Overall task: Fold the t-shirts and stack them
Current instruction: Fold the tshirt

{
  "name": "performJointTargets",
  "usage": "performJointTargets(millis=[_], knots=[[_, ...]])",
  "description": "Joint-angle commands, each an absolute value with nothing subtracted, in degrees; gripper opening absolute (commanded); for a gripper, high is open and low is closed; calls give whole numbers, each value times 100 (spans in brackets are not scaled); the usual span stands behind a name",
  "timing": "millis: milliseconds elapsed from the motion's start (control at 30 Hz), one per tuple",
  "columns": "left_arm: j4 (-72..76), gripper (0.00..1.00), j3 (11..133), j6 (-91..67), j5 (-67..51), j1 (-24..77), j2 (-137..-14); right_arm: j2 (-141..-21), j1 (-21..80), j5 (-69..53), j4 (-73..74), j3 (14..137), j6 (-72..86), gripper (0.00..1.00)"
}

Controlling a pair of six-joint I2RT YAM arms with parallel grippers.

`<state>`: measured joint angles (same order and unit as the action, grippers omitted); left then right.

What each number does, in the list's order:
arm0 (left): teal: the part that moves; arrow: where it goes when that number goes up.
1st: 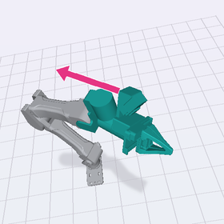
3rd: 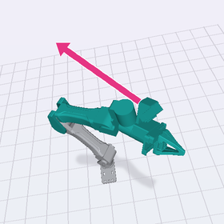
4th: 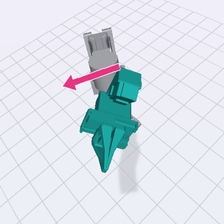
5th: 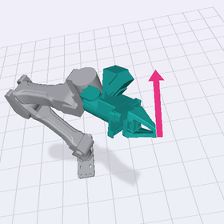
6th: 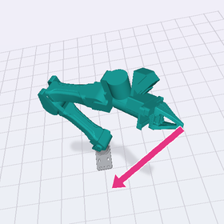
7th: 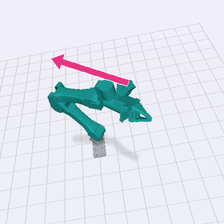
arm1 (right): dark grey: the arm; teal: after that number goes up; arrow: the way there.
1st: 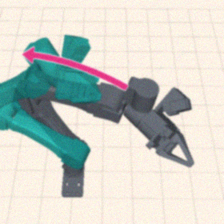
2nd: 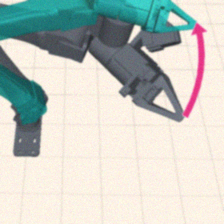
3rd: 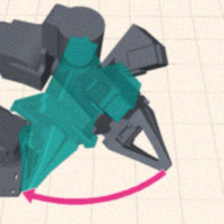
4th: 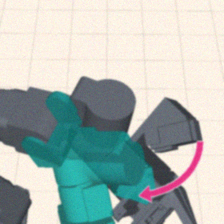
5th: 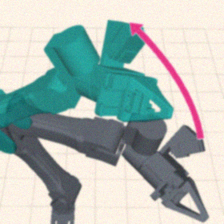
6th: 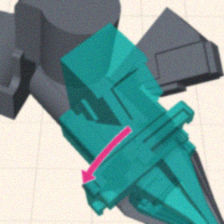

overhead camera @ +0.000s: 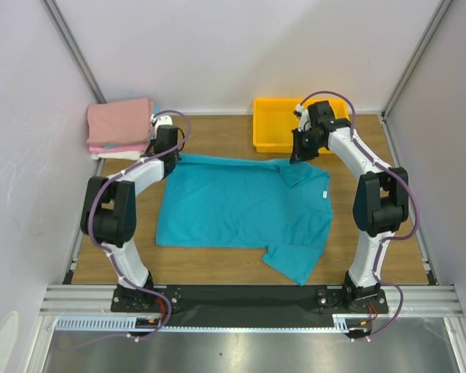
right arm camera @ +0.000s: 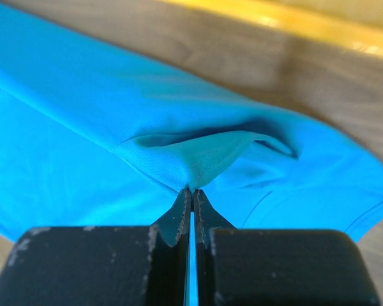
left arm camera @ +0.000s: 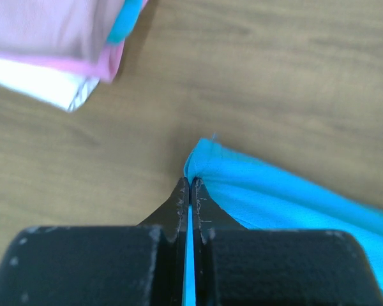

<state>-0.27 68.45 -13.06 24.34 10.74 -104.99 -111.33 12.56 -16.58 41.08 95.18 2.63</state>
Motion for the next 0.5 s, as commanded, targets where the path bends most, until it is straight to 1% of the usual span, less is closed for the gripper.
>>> performJointTargets(millis=[0,233,333,367,467], knots=[[-315,0,6549,-1380,2488,949,-9749,-10732,1301,-1661,4649,9475,44,0],[-746,0,5916,-1740,2268,949,-9098,-10573,1432,-1802,4711,8904,228,0],[-861,0,5678,-1863,2189,949,-9018,-10547,1459,-1872,4694,8702,334,0],[-861,0,5626,-1889,2128,949,-9000,-10547,1459,-1916,4676,8649,377,1],[-923,0,5546,-1898,2092,949,-9114,-10529,1520,-2047,4606,8526,483,8]])
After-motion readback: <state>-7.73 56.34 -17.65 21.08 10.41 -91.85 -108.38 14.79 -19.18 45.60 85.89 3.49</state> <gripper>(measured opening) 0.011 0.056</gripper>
